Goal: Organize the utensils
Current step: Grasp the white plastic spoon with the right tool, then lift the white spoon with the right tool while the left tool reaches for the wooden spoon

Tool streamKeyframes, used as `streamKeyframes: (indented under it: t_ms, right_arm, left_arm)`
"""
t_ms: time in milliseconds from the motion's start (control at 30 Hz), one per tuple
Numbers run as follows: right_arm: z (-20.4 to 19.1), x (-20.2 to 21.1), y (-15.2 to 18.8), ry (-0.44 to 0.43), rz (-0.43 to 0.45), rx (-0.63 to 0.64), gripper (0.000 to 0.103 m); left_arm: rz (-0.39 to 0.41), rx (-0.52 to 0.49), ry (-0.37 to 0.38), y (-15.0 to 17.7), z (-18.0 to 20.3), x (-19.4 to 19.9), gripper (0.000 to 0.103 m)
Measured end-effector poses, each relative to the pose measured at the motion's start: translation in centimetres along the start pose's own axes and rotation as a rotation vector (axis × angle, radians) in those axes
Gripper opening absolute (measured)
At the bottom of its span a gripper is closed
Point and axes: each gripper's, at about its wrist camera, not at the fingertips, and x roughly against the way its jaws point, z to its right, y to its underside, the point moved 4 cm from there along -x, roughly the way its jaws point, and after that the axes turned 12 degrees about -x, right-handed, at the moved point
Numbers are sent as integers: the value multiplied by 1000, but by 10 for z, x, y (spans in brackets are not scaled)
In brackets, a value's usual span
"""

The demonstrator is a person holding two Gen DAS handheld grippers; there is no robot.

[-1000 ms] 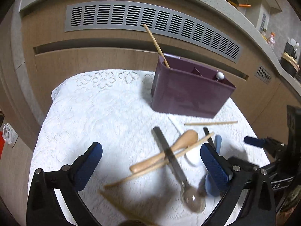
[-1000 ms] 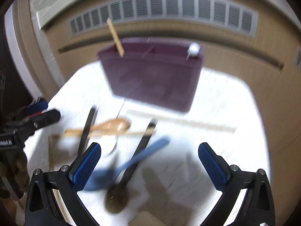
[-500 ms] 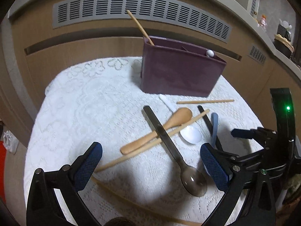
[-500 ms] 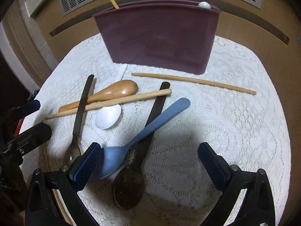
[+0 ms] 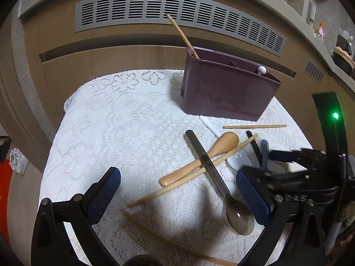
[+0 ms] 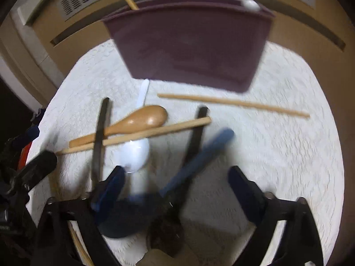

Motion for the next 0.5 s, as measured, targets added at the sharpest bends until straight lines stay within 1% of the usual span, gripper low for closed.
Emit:
streamKeyframes:
  t_ms: [33,67,100,133,167,200,233,267,300,433,500]
  right_arm:
    - [-6,-1,-2,-10,7,21,77]
    - [-9,-3,-4,-14,8,34,72]
    - [-14,-5,-6,-16,8,53,70]
    - [-18,-7,-8,-12,13,72,63]
    - [-21,-9,-9,-5,18,87,52]
    - [-23,-10,-9,10,27,105,46]
    - [-23,-9,-10,30,35,126,38]
    - [-23,-10,-11,29,36,130,23]
    - [-21,-10,-11,30,35,130,18]
    - [1,4,-4,29,33,103,11]
    - [14,12,1,35,34,88,10]
  left_arm:
    - [4,-1,3,0,0,1,103]
    - [7,-2,3,1,0,2,103]
    - [10,-1,2,1,0,3,103]
    - [11,1,-1,1,0,4,103]
    - [9,4,-3,2,-1,5,103]
    - [5,7,-5,3,-3,4,103]
    - [1,11,-8,5,-4,4,103]
    - [-4,15,-9,6,-5,3,103]
    - [-7,17,-7,7,-6,2,103]
    - [-12,15,16,8,-3,-3,103]
    - [-21,10,39,7,2,-7,103]
